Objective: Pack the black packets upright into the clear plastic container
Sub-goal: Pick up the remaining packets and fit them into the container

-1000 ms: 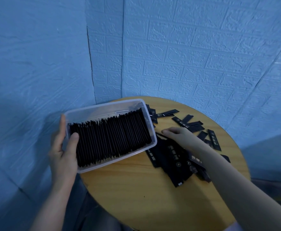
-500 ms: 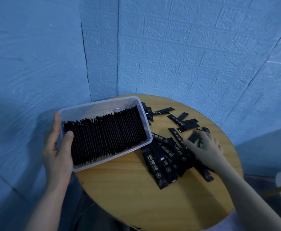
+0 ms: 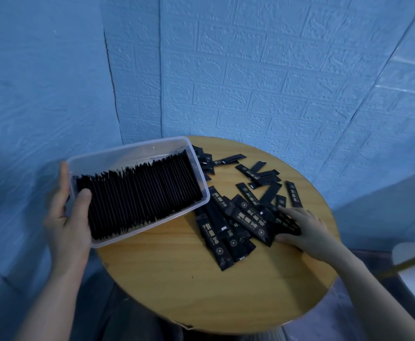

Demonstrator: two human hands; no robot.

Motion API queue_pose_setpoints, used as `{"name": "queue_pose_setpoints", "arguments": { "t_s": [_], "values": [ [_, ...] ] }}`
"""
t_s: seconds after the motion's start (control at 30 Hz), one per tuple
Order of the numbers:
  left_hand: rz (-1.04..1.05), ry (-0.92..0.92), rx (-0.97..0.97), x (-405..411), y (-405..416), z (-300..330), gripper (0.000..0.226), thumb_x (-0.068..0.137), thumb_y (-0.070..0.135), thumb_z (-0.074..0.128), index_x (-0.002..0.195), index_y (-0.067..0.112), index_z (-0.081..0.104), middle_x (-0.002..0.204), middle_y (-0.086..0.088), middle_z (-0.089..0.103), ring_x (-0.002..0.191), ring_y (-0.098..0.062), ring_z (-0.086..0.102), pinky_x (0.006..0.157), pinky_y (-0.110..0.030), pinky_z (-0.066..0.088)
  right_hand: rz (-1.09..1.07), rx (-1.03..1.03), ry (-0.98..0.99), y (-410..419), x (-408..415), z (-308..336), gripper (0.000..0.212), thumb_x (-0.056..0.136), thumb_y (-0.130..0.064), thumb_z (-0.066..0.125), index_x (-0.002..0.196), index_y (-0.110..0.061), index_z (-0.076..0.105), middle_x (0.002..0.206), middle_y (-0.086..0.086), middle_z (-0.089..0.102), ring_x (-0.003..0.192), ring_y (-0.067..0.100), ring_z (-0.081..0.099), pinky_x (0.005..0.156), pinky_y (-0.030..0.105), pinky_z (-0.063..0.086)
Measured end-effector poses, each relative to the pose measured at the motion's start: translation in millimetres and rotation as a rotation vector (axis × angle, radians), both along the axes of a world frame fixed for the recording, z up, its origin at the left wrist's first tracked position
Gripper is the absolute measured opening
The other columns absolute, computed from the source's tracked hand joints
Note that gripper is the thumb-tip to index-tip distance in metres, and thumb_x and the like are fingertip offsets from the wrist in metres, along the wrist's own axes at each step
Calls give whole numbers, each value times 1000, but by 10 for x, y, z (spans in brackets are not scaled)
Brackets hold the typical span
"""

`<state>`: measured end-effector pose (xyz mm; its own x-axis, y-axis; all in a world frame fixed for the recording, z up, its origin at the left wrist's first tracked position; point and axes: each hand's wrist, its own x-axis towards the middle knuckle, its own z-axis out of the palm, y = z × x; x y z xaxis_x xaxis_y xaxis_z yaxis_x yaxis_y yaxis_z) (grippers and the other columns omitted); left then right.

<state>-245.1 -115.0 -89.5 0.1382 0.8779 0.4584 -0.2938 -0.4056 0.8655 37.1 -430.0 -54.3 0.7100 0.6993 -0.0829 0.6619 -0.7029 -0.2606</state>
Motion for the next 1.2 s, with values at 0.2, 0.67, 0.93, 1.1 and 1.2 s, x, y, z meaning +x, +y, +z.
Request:
{"name": "queue_pose_setpoints", "arguments": {
  "t_s": [0.2, 0.67, 0.93, 1.1, 1.2],
  "values": [
    [9, 10, -6, -5, -2, 10, 55, 99, 9, 52, 141, 42, 38, 135, 32, 45, 133, 10, 37, 117, -31, 28, -21, 99, -40, -21, -101, -32, 60, 90, -23, 60, 144, -22, 37, 128, 2, 51, 104, 16, 51, 81, 26, 41],
    [-9, -1, 0, 8, -23, 41, 56, 99, 2, 49, 145, 31, 35, 151, 17, 36, 136, 9, 34, 115, -21, 28, -150, 534, 164, 352, -381, 325, 22, 92, -7, 50, 107, -23, 54, 77, 4, 61, 67, 23, 57, 58, 37, 45],
    [-5, 18, 3, -2, -2, 33, 57, 99, 5, 51, 140, 41, 37, 147, 24, 38, 138, 6, 34, 118, -29, 26, -198, 559, 201, 266, -331, 447, 38, 88, -2, 51, 124, -17, 53, 75, 0, 59, 64, 18, 55, 53, 27, 38],
    [-13, 16, 4, -1, -13, 41, 56, 99, 5, 51, 140, 40, 37, 145, 27, 38, 138, 7, 33, 118, -30, 26, -131, 580, 271, 462, -375, 467, 39, 90, -3, 56, 127, -17, 53, 78, -5, 59, 58, 13, 54, 45, 14, 40],
    [-14, 11, 3, -6, 5, 33, 56, 99, 6, 51, 140, 42, 38, 146, 26, 37, 139, 6, 32, 119, -30, 25, -78, 464, 272, 725, -449, 304, 44, 93, -13, 57, 135, -17, 46, 91, -5, 63, 63, 9, 59, 55, 21, 49]
  ]
}}
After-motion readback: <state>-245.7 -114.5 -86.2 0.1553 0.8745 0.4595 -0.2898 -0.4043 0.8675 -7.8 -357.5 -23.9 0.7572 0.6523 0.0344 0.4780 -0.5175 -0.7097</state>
